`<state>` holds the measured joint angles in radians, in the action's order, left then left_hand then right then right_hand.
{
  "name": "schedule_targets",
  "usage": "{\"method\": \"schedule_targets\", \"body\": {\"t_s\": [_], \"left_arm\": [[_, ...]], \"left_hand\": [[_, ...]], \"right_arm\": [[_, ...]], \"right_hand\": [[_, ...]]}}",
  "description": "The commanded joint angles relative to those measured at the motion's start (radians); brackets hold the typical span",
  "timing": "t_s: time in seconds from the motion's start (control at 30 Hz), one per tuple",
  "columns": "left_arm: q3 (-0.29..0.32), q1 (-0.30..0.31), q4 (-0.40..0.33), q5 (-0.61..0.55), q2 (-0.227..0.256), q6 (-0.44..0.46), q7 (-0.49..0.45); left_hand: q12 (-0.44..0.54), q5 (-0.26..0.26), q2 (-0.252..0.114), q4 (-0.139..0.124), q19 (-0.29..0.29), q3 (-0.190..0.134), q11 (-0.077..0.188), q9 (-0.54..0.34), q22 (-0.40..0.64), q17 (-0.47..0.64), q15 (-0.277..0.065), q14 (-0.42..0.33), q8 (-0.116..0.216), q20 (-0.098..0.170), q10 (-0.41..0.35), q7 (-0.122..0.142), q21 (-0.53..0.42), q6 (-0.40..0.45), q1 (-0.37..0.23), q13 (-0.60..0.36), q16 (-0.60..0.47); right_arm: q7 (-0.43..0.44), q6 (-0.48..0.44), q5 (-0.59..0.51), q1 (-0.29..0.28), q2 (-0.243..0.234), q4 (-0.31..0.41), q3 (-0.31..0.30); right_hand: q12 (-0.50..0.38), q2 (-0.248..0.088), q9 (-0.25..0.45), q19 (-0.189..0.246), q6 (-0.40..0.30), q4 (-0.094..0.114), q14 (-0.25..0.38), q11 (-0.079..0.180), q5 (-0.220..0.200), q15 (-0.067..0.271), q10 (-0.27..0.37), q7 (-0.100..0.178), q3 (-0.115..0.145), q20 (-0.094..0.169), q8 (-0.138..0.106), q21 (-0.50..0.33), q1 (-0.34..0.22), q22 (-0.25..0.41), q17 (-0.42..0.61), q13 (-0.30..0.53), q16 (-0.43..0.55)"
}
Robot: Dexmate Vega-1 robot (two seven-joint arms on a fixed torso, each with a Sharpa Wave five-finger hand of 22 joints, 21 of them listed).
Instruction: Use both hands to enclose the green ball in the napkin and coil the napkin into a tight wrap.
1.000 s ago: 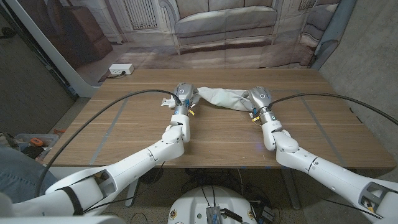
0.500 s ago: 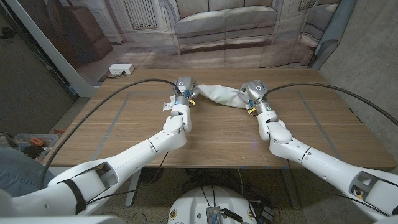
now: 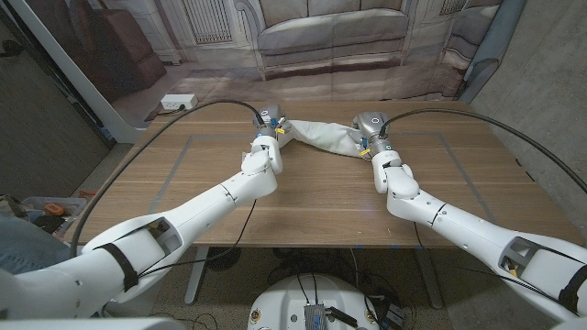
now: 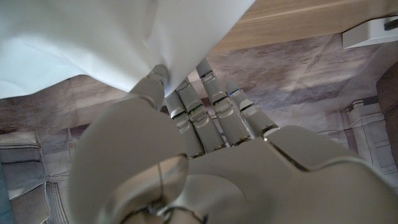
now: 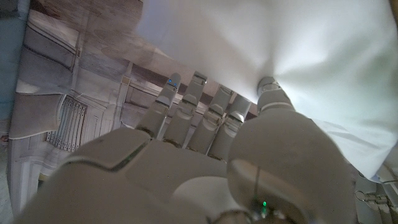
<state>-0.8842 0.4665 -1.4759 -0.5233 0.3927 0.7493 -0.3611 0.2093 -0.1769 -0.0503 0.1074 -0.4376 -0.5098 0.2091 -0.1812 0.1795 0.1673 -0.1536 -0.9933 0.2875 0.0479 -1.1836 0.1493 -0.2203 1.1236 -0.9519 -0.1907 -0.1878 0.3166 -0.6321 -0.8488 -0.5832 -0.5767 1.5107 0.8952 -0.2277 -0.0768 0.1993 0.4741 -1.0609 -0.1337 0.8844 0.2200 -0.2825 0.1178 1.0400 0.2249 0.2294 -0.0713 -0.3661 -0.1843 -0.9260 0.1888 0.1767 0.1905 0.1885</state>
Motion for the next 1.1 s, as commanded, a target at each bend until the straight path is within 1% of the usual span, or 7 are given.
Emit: {"method": "schedule_targets", "body": {"t_s": [0.03,0.33,0.7,0.77,0.87,0.97,1.1], "left_arm": [[-0.01,-0.105,0.103,0.113,-0.032,0.019,0.104],[-0.112,-0.21,0.232,0.115,-0.074,0.059,0.161],[-0.247,-0.269,0.323,0.027,-0.107,0.094,0.14],[-0.268,-0.274,0.332,0.011,-0.111,0.103,0.14],[-0.292,-0.275,0.327,-0.012,-0.11,0.12,0.143],[-0.31,-0.273,0.301,-0.031,-0.097,0.144,0.159],[-0.33,-0.269,0.26,-0.057,-0.073,0.176,0.182]], "left_hand": [[-0.006,-0.002,0.001,0.0,-0.007,-0.008,0.003,-0.001,0.002,0.004,-0.048,-0.009,-0.004,-0.003,-0.004,-0.038,-0.001,0.03,0.008,0.0,0.005],[-0.009,-0.002,0.001,0.0,-0.007,-0.014,0.002,-0.001,0.003,0.003,-0.048,-0.011,-0.012,-0.011,0.0,-0.04,0.0,0.027,0.009,-0.001,0.007],[-0.015,-0.002,0.011,0.003,0.011,-0.02,0.004,-0.002,0.005,0.002,-0.047,0.005,-0.022,-0.031,0.011,-0.029,0.007,0.026,0.013,-0.001,0.012],[-0.018,-0.001,0.019,0.008,0.021,-0.024,0.005,-0.003,0.006,0.002,-0.047,0.022,-0.033,-0.033,0.022,-0.015,0.01,0.012,0.012,-0.002,0.015],[-0.024,0.0,0.04,0.015,0.038,-0.024,0.007,-0.005,0.007,0.002,-0.044,0.049,-0.046,-0.041,0.043,-0.009,0.015,-0.01,0.014,-0.003,0.018],[-0.027,0.0,0.054,0.015,0.063,-0.023,0.009,-0.007,0.008,0.004,-0.042,0.089,-0.067,-0.048,0.07,0.004,0.02,-0.052,0.021,-0.004,0.019],[-0.033,-0.004,0.083,0.016,0.112,-0.016,0.011,-0.01,0.009,0.006,-0.037,0.163,-0.089,-0.061,0.137,0.021,0.027,-0.116,0.033,-0.006,0.019]], "right_arm": [[-0.072,-0.02,0.043,0.082,0.042,-0.088,0.031],[-0.047,0.001,0.095,0.123,0.079,-0.207,0.059],[-0.001,0.025,0.168,0.161,0.12,-0.34,0.088],[0.006,0.025,0.178,0.162,0.12,-0.346,0.091],[0.014,0.016,0.189,0.159,0.115,-0.338,0.095],[0.015,0.005,0.194,0.154,0.106,-0.318,0.1],[0.014,-0.008,0.193,0.146,0.09,-0.289,0.109]], "right_hand": [[0.0,-0.006,0.003,-0.005,-0.01,-0.003,-0.008,0.001,0.004,0.064,0.01,0.002,0.007,-0.001,0.0,0.0,0.002,0.002,0.003,0.002,-0.004],[0.001,-0.006,0.003,-0.007,-0.01,-0.003,-0.009,0.001,0.006,0.064,0.011,0.002,0.008,-0.001,0.0,-0.001,0.003,0.002,0.003,0.002,-0.004],[0.002,-0.006,0.003,-0.009,-0.011,-0.002,-0.01,0.001,0.009,0.063,0.011,0.002,0.008,-0.001,0.0,-0.002,0.004,0.002,0.004,0.002,-0.004],[0.003,-0.006,0.003,-0.01,-0.011,-0.002,-0.011,0.001,0.009,0.063,0.011,0.002,0.008,0.0,0.0,-0.002,0.004,0.002,0.004,0.002,-0.004],[0.003,-0.005,0.003,-0.011,-0.011,-0.002,-0.011,0.001,0.01,0.063,0.01,0.002,0.008,0.0,0.001,-0.002,0.005,0.002,0.004,0.002,-0.004],[0.004,-0.004,0.003,-0.012,-0.01,-0.001,-0.012,0.001,0.011,0.063,0.009,0.001,0.007,0.0,0.001,-0.003,0.007,0.002,0.004,0.002,-0.005],[0.007,0.0,0.002,-0.015,-0.006,-0.001,-0.018,0.001,0.015,0.062,0.007,0.001,0.006,-0.002,0.004,-0.004,0.011,0.002,0.004,0.002,-0.006]]}}
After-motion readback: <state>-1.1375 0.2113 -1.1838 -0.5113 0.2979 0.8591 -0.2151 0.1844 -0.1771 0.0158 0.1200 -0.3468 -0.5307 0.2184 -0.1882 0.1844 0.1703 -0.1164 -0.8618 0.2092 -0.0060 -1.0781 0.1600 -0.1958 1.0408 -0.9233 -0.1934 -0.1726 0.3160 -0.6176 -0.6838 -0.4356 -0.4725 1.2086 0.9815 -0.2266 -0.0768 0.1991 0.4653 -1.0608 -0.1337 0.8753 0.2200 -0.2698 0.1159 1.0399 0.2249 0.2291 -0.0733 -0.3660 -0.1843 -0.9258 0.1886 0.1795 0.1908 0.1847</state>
